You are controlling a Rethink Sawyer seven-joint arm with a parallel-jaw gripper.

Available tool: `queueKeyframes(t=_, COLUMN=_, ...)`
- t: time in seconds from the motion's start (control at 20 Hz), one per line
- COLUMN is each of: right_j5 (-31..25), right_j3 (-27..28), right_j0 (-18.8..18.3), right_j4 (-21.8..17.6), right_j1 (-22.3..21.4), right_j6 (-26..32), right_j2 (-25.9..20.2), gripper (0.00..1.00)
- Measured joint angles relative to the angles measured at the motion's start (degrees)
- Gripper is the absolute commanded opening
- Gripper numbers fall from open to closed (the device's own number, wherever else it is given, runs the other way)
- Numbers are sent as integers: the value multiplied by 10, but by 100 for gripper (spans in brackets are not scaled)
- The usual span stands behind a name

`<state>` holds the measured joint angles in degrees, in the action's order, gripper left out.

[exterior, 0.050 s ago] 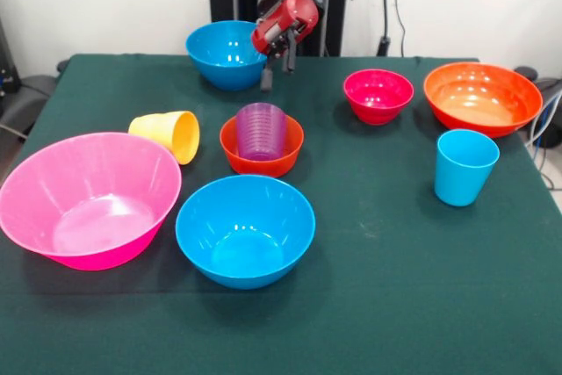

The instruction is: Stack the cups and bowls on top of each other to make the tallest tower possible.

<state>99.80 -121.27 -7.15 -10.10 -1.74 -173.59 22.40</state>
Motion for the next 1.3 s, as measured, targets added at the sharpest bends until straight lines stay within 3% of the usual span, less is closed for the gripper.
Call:
queueKeyframes(t=0.35, right_j5=-2, right_j3=0, right_j0=-10, right_j4=-30, right_j1=8, right_j6=0, right_j2=0, gripper=100)
queueKeyframes(t=1.0, right_j5=-2, right_j3=12, right_j0=-11, right_j4=-30, right_j1=70, right_j6=0, right_j2=-2, gripper=100)
queueKeyframes(t=1.3, right_j5=8, right_j3=43, right_j0=-15, right_j4=-30, right_j1=98, right_j6=0, right_j2=-2, gripper=100)
